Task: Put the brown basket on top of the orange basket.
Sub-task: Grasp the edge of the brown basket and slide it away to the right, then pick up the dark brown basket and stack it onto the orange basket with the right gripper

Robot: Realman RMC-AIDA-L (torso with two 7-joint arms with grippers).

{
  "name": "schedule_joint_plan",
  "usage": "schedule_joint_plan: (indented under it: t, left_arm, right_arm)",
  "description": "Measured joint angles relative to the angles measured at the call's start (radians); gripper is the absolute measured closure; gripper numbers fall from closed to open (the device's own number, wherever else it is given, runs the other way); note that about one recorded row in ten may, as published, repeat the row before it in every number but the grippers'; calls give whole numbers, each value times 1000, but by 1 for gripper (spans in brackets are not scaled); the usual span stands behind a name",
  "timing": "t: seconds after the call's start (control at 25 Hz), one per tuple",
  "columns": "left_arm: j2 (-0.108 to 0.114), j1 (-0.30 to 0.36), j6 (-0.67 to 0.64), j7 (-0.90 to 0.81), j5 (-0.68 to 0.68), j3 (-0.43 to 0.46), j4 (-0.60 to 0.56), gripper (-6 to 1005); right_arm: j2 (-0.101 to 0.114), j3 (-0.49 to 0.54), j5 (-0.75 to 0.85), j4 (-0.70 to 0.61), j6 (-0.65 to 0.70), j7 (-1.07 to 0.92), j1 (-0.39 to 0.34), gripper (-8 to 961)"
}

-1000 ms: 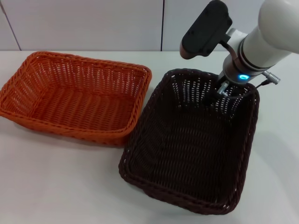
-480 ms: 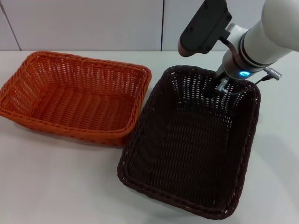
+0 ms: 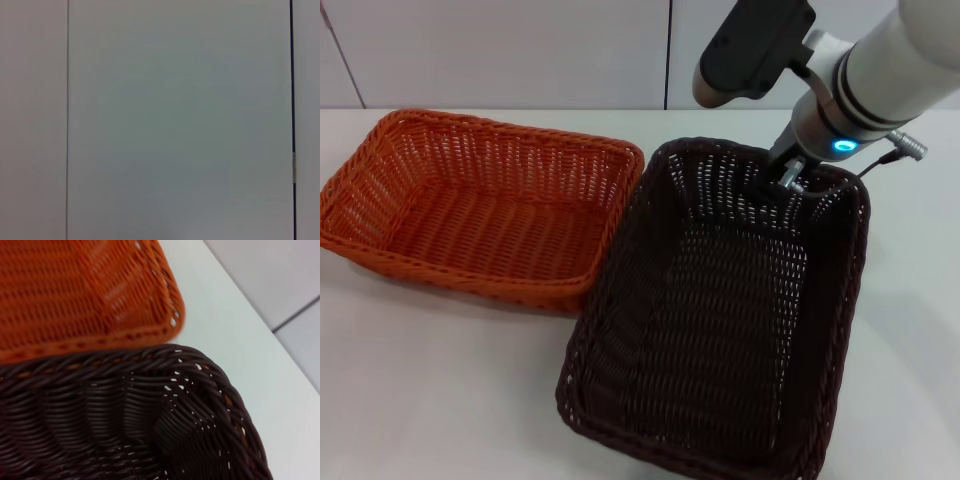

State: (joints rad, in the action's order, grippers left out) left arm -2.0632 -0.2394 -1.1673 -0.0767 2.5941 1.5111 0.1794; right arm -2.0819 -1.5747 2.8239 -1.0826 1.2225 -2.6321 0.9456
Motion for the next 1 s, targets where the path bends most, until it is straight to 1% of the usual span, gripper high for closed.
schedule_joint_plan:
  t: [0.16,0.36,0.64,1.0]
  left_arm:
    - [0,0,0,0,0,5,0,259]
    - [1,2,-5,0,0,8,1,259]
    - [1,1,-11,0,0,6,2,259]
    - [1,0,-18,0,0,1,2,258]
  right_arm:
    - [0,2,-9,-114,78,4,-20,585]
    - [2,14,-43,-211,137,9,-36,635]
    - [4,15,-95,-290,183,27,-42,694]
    - [4,11,-133,-388,206,32,-45,737]
